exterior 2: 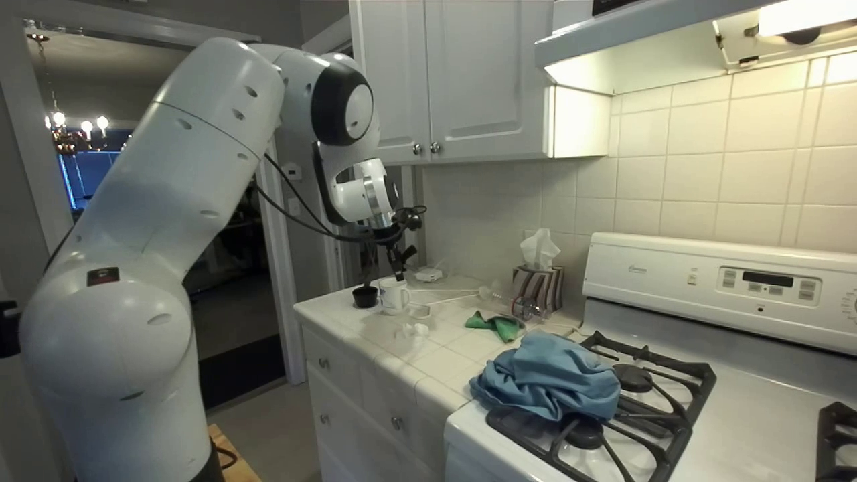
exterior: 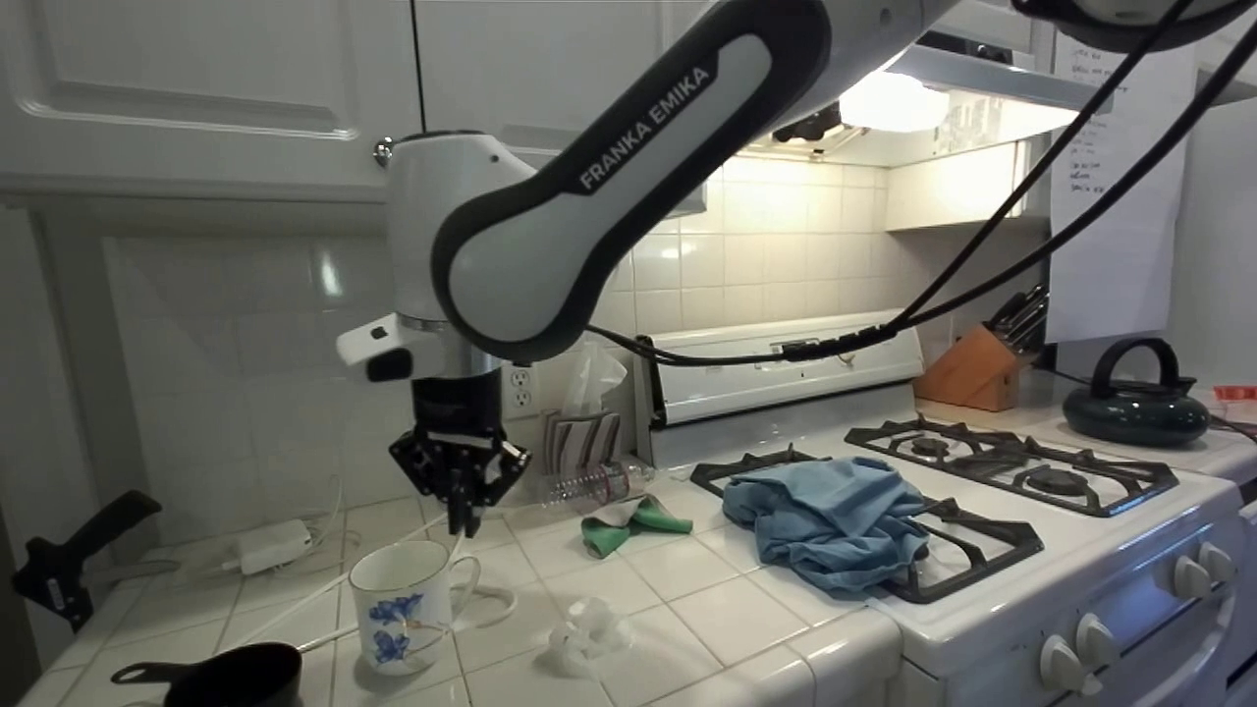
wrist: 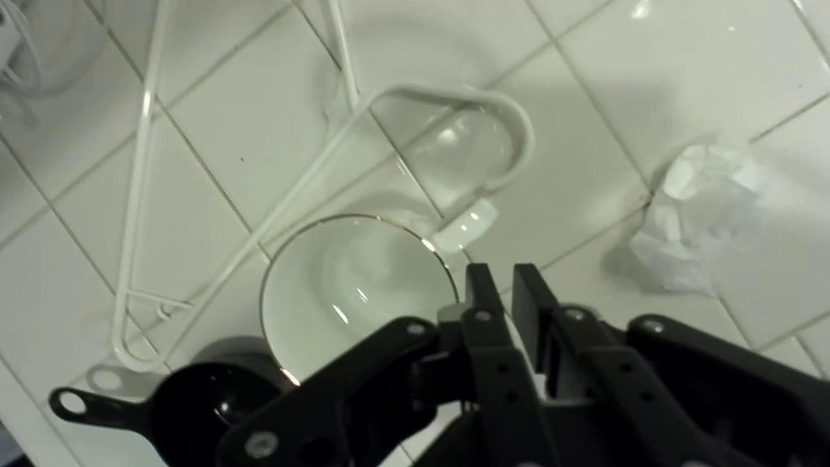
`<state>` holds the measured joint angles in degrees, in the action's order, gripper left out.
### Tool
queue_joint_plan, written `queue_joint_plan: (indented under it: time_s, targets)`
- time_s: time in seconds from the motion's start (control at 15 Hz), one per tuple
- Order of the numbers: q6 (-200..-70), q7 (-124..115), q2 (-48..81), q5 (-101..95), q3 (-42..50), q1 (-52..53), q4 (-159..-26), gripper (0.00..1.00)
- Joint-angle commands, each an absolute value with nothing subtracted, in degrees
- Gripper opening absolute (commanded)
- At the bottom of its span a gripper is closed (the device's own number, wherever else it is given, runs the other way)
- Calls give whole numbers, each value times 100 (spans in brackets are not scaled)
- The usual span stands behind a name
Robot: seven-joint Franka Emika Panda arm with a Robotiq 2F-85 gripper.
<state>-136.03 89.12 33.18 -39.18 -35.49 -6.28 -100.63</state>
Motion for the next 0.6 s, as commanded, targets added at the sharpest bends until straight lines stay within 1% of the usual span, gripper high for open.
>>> queue_joint_plan:
  time_s: [0.0,0.07,0.13,0.2,0.27,0.4,0.47,0.53]
  targets:
    - [-13225,10312,2984,-3201,-4189,-1344,-10558,45]
    - [-13311,10789,2726,-2645,-3576,-860,-10578,51]
    - [-13271,10953,2699,-2559,-3440,-723,-10490,59]
    - [-13532,10753,2848,-2468,-3078,-428,-10383,66]
    - [-13525,10886,2801,-2310,-2907,-303,-10359,48]
    - [-13561,10885,2779,-2232,-2632,-54,-10346,62]
    - [-13564,10881,2786,-2228,-2590,1,-10346,66]
    - [-13563,10879,2788,-2224,-2577,25,-10345,91]
